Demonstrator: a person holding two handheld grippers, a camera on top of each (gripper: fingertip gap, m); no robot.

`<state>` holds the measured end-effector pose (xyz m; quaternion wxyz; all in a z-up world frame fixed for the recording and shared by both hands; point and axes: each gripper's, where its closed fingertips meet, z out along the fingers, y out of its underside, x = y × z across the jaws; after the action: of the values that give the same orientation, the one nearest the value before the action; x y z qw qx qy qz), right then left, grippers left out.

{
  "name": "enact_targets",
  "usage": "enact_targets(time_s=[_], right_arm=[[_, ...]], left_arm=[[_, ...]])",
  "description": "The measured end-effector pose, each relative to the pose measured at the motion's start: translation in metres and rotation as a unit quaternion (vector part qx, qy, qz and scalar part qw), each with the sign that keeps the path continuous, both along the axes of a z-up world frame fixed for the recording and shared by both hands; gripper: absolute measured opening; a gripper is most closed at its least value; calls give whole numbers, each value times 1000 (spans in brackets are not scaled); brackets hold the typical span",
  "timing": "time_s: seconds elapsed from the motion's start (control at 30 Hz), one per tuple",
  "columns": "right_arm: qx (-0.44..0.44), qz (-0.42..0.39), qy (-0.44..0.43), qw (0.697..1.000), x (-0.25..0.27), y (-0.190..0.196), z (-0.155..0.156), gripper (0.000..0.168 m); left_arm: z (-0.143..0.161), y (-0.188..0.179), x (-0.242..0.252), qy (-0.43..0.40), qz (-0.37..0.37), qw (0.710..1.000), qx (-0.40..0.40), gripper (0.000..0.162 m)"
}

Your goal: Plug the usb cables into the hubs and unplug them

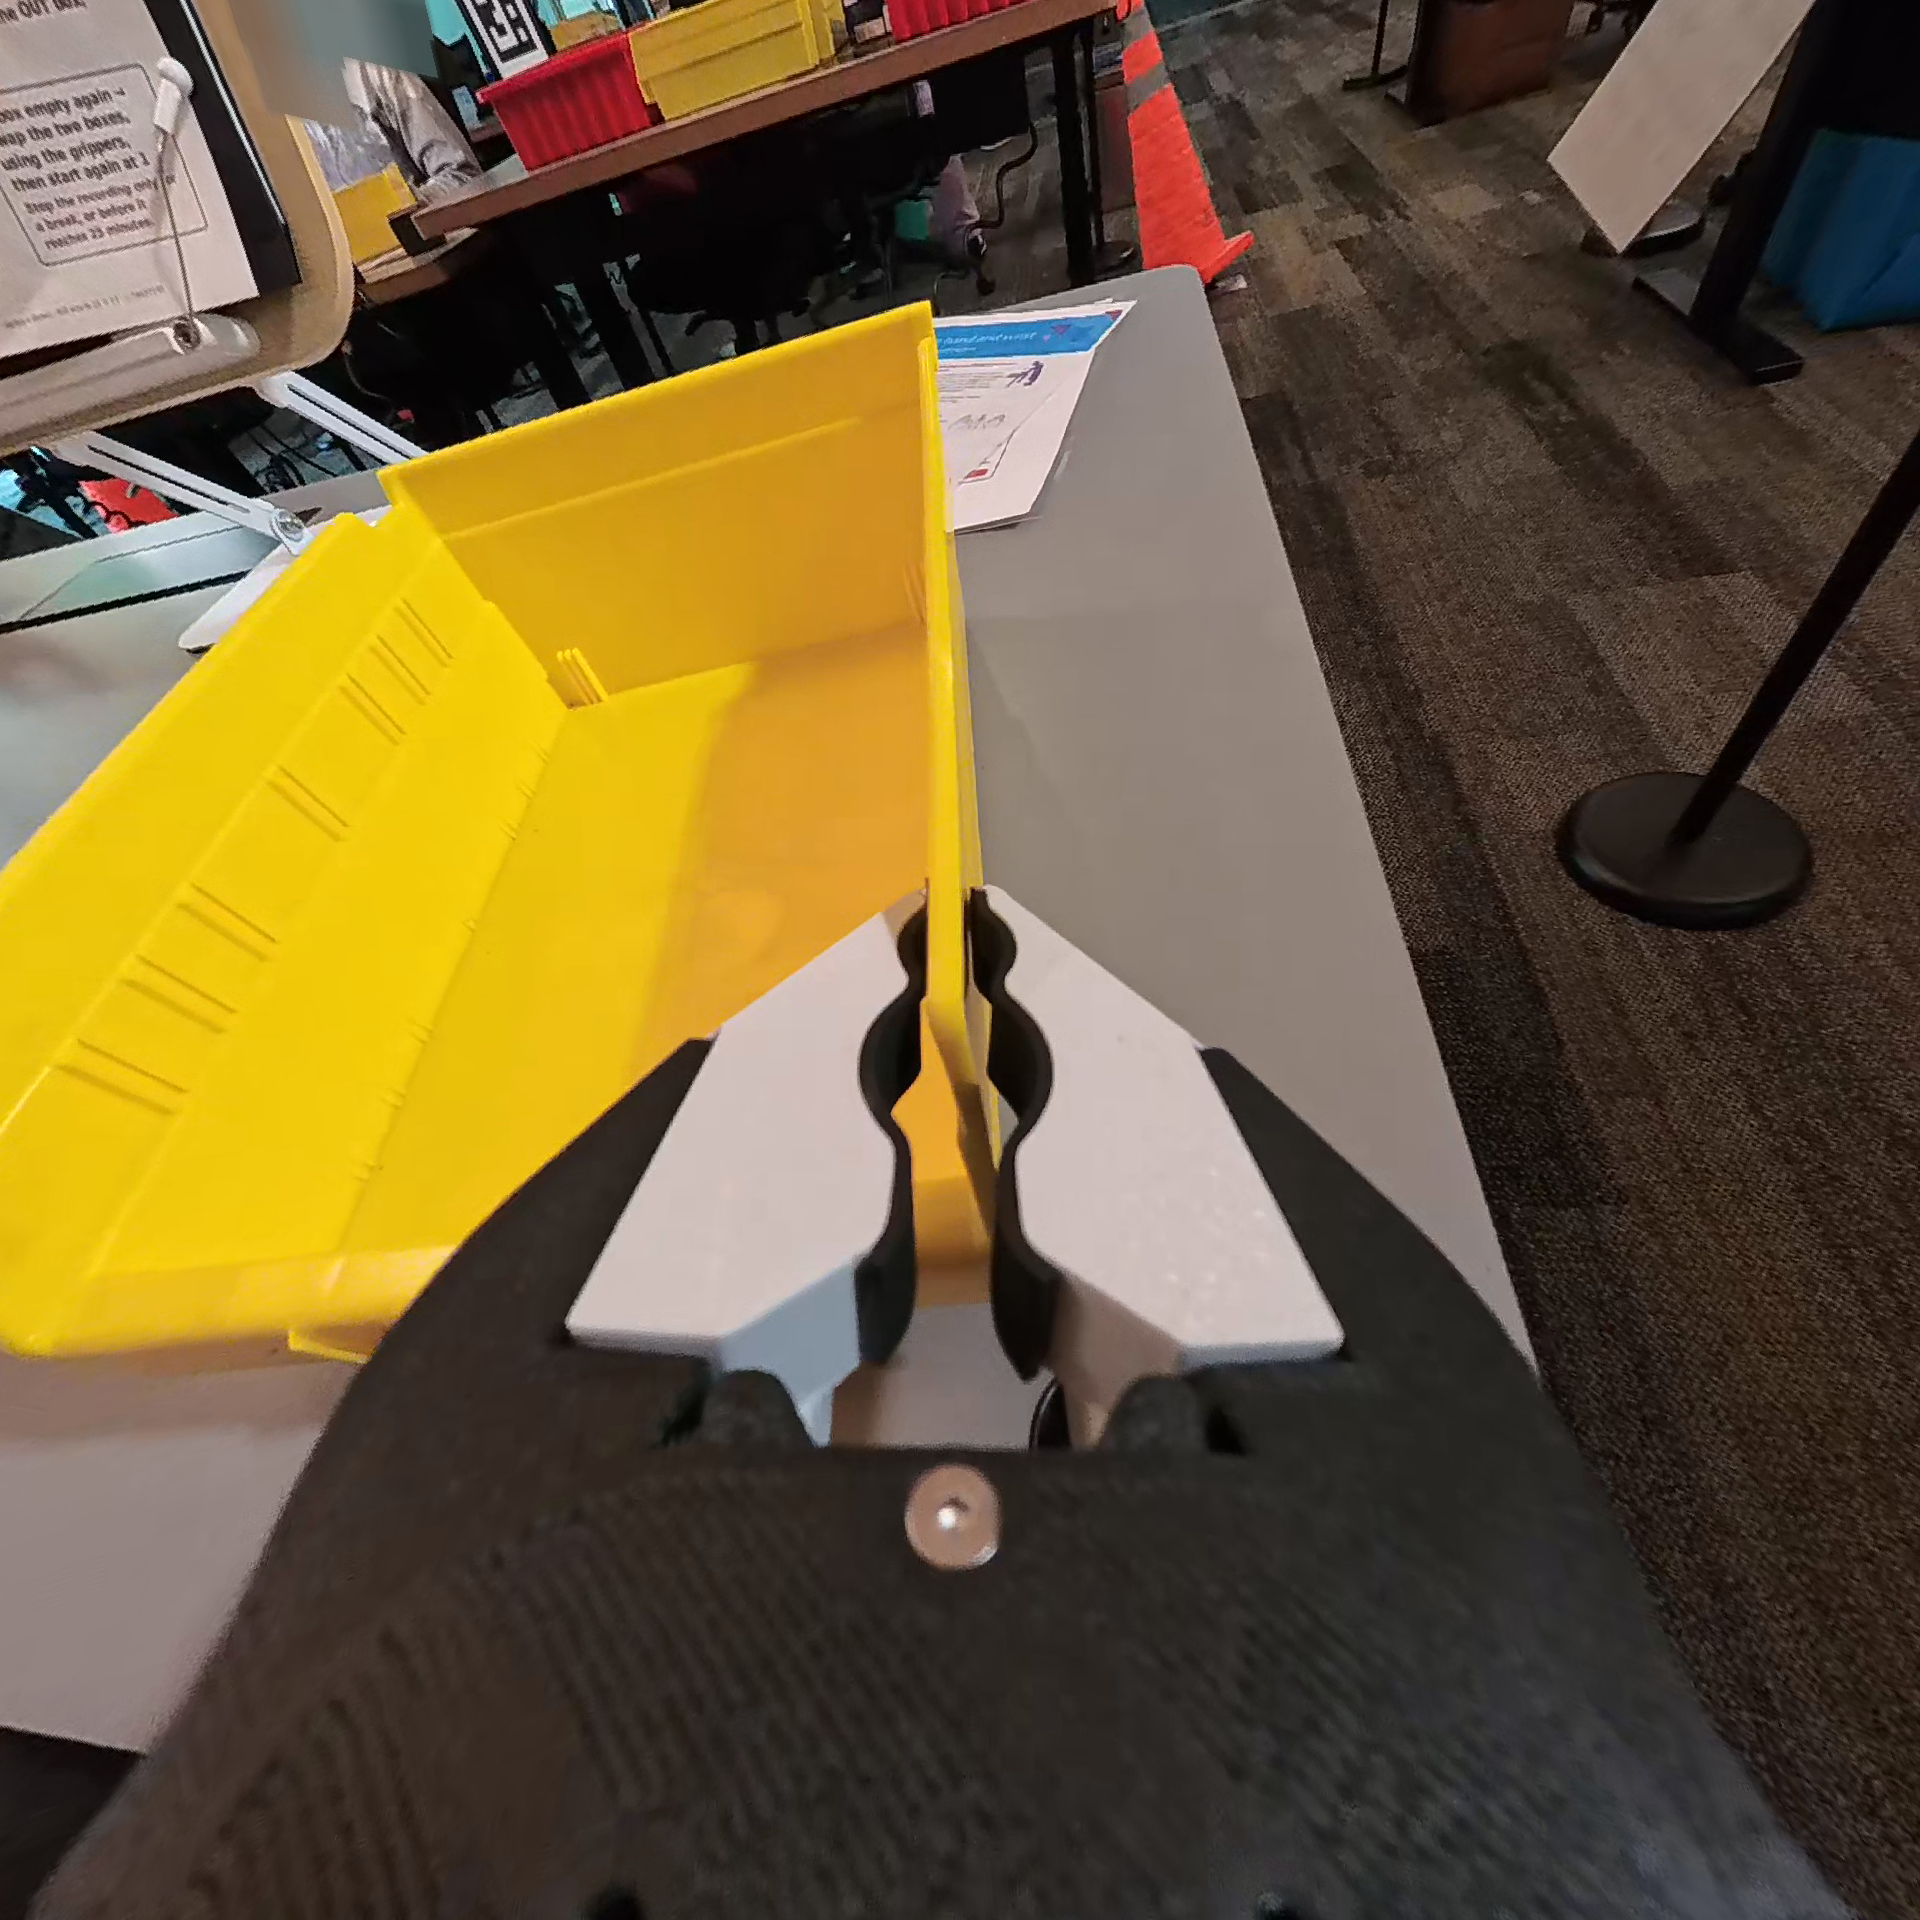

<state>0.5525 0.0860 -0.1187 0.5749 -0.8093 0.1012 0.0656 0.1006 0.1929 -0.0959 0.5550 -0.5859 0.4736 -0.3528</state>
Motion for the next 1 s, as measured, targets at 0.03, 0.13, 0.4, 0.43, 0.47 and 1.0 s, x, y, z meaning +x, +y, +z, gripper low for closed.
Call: enact_targets(time_s=[0.03,0.13,0.4,0.43,0.47,1.0], right_arm=[[0,0,-1,1000,0,0,0,4],[0,-1,-3,1000,0,0,0,4],[220,-92,-49,970,5,-28,112,53],[257,-72,-59,962,-15,-31,133,51],[279,-40,-74,957,-42,-30,149,48],[152,360,26,920,-392,44,64,20]], left_arm=[[0,0,0,0,0,1000,0,28],[0,0,0,0,1,1000,-1,28],[0,2,0,-1,5,1000,-6,29],[0,3,-1,-1,6,1000,-7,29],[0,4,-1,-2,9,1000,-9,29],[3,74,-86,-21,269,962,-25,49]])
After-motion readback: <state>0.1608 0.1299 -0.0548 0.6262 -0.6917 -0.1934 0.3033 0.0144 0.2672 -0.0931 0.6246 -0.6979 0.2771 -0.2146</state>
